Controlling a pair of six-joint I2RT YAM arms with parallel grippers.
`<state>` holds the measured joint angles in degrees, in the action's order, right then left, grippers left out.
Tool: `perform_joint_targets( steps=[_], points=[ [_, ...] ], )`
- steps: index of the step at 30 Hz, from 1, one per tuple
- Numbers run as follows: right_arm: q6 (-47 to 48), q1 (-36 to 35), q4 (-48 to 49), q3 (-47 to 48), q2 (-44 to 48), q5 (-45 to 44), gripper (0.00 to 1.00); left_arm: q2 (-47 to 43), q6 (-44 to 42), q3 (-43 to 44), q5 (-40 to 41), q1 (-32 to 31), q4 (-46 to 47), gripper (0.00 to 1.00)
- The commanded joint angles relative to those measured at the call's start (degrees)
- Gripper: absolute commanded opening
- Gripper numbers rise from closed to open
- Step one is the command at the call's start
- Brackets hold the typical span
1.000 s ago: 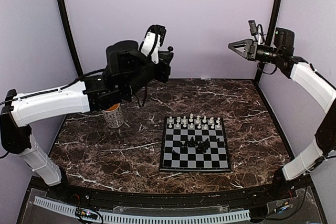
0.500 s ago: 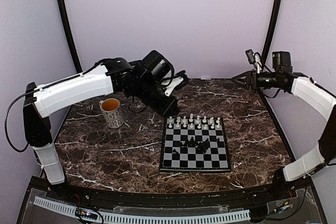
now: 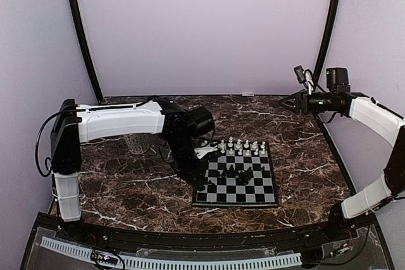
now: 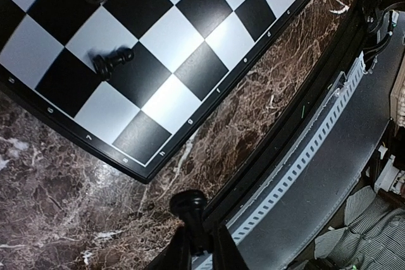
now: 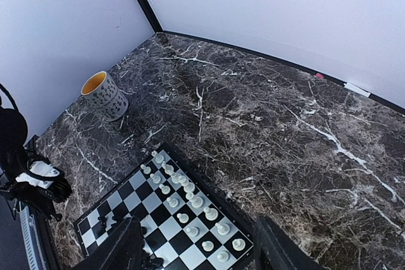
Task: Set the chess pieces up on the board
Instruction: Place the rook at h8.
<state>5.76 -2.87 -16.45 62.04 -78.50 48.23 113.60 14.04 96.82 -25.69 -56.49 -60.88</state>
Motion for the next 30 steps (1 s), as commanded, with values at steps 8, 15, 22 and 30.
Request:
perform_joint_targets(
  steps=[8, 15, 22, 30],
  points=[
    [0.66, 0.23, 3.41, -1.55, 1.09, 2.11, 0.61, 4.93, 2.84, -0.54, -2.42, -0.11, -4.41, 0.0],
    [0.87, 0.17, 3.48, -1.79, 0.97, 2.4, 0.61, 8.61, 3.01, 4.09, 1.06, -0.11, -5.32, 0.02],
    [1.16, 0.16, 3.44, -1.9, 0.81, 2.4, 0.61, 9.82, 2.85, 5.08, 1.57, -0.11, -5.34, 0.05],
    [1.1, 0.15, 3.65, -1.92, 0.55, 2.47, 0.61, 10.19, 2.58, 5.64, 1.56, -0.13, -5.13, 0.05]
  ],
)
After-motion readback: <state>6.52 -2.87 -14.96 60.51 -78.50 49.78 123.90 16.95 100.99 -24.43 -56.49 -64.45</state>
